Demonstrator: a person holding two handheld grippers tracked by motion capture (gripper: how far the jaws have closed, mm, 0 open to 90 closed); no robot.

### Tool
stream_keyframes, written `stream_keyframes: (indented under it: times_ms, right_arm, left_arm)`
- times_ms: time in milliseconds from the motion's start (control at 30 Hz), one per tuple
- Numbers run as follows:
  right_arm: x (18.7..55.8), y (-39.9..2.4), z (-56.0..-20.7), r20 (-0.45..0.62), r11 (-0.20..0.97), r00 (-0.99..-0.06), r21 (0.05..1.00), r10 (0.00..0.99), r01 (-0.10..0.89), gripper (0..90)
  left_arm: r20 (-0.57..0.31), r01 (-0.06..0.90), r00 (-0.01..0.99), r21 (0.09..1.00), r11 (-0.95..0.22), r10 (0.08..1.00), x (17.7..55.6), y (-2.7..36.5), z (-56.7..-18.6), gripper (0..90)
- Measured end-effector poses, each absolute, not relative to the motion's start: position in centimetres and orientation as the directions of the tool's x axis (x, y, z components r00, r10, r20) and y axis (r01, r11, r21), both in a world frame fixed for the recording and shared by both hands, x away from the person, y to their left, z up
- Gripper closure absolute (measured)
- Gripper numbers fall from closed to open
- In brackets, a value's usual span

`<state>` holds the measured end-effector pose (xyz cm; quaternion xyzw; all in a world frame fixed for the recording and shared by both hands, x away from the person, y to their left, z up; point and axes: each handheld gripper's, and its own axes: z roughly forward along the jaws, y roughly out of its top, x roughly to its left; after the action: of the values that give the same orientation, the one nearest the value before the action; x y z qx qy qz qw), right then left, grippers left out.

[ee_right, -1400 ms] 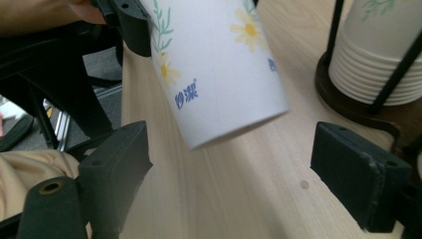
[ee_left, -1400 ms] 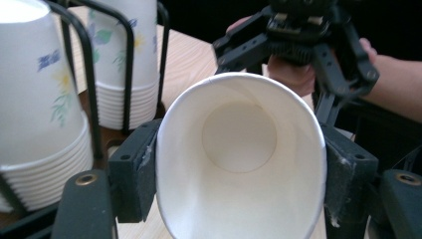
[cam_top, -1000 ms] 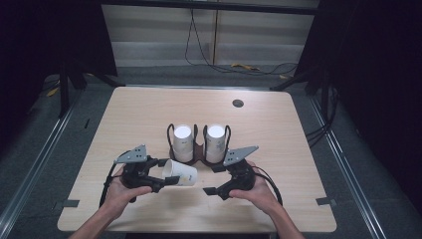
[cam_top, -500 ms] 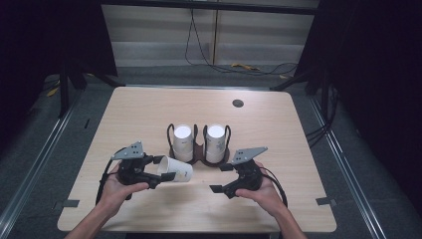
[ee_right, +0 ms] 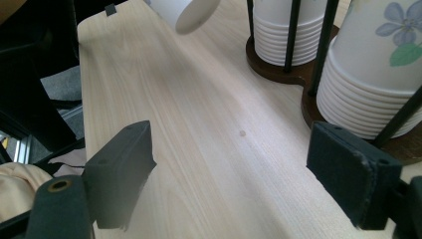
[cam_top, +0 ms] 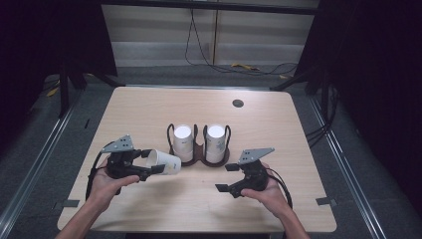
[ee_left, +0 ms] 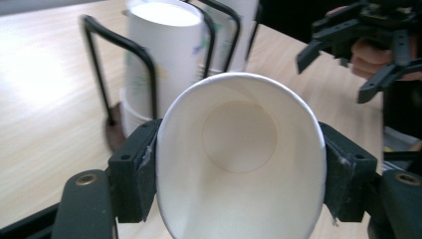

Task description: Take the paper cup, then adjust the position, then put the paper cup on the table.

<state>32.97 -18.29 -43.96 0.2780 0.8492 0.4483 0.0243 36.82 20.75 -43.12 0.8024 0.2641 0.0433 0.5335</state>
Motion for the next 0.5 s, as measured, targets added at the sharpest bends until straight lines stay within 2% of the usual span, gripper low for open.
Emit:
stream_keyframes:
  times_ms: [500]
  right_arm:
    - [33.1,-19.0,-43.9,0.203,0.434,-0.832,0.775,0.516,0.459,18.7]
  left_arm:
    - [-0.172,0.406,0.800,0.861,-0.307,0.575,38.0,23.1,-43.4,28.5]
